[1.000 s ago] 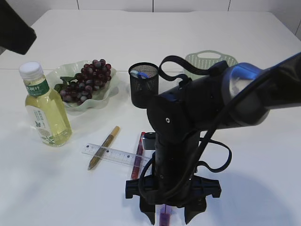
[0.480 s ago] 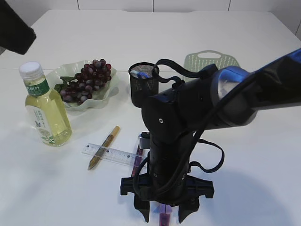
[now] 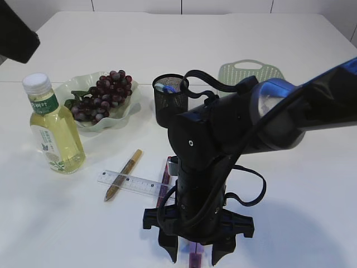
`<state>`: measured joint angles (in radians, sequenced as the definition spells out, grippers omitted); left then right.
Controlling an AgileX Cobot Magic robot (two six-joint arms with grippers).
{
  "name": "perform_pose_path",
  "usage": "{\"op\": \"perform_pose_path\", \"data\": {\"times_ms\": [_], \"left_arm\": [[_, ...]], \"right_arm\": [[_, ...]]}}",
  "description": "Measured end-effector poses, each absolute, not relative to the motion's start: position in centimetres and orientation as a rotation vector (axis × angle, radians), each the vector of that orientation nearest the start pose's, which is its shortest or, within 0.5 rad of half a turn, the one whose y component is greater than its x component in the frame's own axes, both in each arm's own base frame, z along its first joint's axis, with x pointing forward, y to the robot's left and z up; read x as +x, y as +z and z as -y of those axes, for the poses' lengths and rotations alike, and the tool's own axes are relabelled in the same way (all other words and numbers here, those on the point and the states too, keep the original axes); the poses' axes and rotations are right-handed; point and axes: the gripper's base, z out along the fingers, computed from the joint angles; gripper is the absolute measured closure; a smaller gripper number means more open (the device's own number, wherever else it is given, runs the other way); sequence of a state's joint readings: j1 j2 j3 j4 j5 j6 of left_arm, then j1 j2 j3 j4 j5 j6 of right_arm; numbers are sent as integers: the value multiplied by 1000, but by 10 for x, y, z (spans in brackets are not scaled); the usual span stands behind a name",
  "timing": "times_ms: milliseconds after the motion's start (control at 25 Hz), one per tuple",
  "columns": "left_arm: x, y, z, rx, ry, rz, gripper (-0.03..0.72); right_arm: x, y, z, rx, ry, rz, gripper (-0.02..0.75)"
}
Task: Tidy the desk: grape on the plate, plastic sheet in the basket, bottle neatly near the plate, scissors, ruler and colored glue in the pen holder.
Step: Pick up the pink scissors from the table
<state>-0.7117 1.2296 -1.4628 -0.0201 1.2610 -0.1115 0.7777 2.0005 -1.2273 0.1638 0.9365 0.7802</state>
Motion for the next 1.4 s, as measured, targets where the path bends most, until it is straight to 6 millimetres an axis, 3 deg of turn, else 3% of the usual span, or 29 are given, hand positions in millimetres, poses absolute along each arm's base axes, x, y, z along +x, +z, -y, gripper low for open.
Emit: {"op": "perform_pose_path", "data": {"times_ms": [1400], "left_arm": [[171, 428, 149, 754, -355, -2435, 446]], "right_arm": [[245, 127, -257, 186, 50, -3275, 217]]}}
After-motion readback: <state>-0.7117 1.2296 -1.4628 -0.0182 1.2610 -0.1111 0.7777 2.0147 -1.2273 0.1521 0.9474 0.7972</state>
